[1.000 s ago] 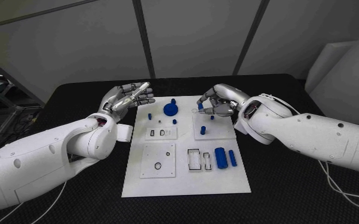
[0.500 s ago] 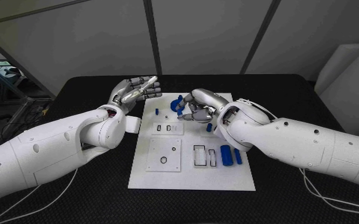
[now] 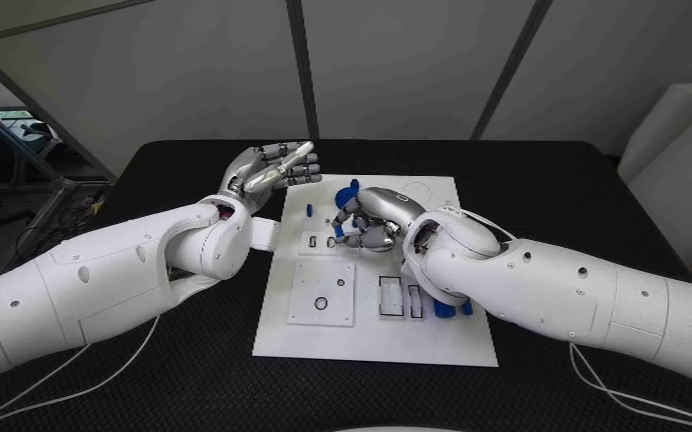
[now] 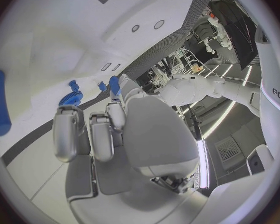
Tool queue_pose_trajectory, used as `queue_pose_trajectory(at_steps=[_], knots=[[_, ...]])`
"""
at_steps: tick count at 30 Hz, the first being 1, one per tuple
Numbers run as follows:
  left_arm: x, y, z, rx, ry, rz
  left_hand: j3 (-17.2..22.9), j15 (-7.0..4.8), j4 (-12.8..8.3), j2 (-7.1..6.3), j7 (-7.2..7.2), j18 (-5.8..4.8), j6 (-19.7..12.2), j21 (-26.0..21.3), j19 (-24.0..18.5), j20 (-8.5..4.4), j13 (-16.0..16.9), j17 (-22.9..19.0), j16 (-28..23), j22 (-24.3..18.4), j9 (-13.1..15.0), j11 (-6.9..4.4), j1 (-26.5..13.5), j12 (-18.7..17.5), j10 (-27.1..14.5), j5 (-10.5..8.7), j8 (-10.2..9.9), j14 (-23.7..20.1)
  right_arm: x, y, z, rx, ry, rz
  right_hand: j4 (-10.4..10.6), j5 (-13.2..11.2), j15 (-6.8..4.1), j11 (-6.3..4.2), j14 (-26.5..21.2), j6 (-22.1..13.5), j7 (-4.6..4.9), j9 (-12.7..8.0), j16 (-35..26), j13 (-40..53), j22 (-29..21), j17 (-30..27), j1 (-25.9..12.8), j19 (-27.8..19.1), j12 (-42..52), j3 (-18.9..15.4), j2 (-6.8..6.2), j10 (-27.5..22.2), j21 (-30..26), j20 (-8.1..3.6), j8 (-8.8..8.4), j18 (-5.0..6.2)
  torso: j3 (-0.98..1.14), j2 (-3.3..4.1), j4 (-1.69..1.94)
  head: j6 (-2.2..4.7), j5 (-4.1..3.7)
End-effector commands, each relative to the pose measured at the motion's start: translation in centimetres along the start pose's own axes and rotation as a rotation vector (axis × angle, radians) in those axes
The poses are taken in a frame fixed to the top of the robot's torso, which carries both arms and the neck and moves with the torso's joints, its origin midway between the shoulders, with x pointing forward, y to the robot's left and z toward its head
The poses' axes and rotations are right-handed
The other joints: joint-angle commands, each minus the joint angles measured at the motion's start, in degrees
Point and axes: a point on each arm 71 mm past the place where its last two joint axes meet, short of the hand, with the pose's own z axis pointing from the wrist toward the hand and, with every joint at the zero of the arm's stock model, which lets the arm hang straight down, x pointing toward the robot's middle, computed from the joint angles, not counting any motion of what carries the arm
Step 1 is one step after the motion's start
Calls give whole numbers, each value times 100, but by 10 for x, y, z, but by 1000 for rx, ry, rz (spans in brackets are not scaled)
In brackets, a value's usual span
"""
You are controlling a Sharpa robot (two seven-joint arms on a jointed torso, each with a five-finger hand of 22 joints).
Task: Assemble the parts on the task board
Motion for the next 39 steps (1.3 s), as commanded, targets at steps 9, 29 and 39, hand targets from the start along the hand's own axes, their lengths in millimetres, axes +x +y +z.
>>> queue_pose_trajectory(at_steps=[9, 29, 39], knots=[[6, -2, 1, 14, 22, -5, -34, -2, -18, -2, 376, -122, 48, -50, -24, 28, 2, 6, -45, -14, 1, 18, 51, -27, 25, 2, -39, 18, 10, -1, 7, 38, 34, -74, -6, 44, -25, -19, 540, 0, 20, -2, 24, 12, 433, 1163, -78, 23, -33, 34, -36, -14, 13, 6, 13, -60, 2, -6, 11, -37, 106], [4, -2, 1, 12, 20, -3, -38, -1, -18, 0, 376, -124, 47, -59, -35, 28, 2, 6, -48, -17, 1, 18, 51, -29, 29, 2, -41, 19, 17, -6, 12, 65, 75, -82, 0, 47, -23, -18, 538, 7, 20, -1, 21, 18, 432, 1157, -112, 23, -28, 34, -63, -8, 11, 9, 18, -59, 5, -7, 5, -91, 128], [4, -2, 1, 11, 20, -3, -40, -1, -19, 0, 377, -125, 45, -62, -39, 27, 2, 6, -50, -18, 1, 18, 51, -30, 29, 2, -43, 20, 19, -7, 12, 80, 93, -93, 11, 43, -22, -16, 535, 4, 21, -3, 15, 8, 422, 1144, -144, 15, -38, 33, -83, -16, 5, 11, 17, -57, 8, -4, 5, -115, 134]])
